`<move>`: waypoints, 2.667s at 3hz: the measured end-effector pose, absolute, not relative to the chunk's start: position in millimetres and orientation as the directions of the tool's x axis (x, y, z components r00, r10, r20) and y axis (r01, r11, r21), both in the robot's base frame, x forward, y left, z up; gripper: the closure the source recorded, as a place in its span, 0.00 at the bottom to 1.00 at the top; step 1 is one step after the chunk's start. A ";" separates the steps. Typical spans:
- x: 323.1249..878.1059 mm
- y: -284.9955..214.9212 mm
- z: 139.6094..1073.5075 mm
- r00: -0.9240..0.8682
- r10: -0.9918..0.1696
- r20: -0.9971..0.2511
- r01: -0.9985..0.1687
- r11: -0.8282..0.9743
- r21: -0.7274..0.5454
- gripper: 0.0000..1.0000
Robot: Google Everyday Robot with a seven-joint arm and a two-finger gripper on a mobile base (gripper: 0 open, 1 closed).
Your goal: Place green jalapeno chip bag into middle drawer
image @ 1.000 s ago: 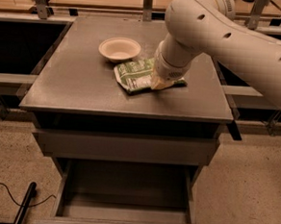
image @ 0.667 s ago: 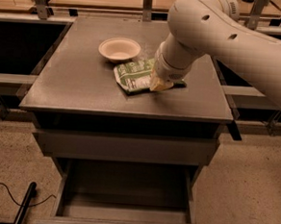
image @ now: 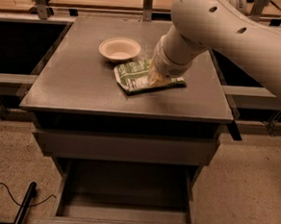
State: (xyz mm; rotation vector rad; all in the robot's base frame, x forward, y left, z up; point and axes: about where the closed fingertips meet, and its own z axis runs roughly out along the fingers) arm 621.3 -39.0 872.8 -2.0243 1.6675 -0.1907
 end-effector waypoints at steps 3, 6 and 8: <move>646.4 -52.0 854.0 0.242 -0.956 -0.167 -0.876 -0.141 -0.462 0.05; 659.0 -55.2 849.9 0.247 -0.956 -0.155 -0.877 -0.153 -0.455 0.34; 663.6 -58.5 854.7 0.244 -0.958 -0.149 -0.878 -0.153 -0.455 0.62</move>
Offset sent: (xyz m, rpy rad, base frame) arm 0.0316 -0.0172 -0.0253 -0.0489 -0.0077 0.0026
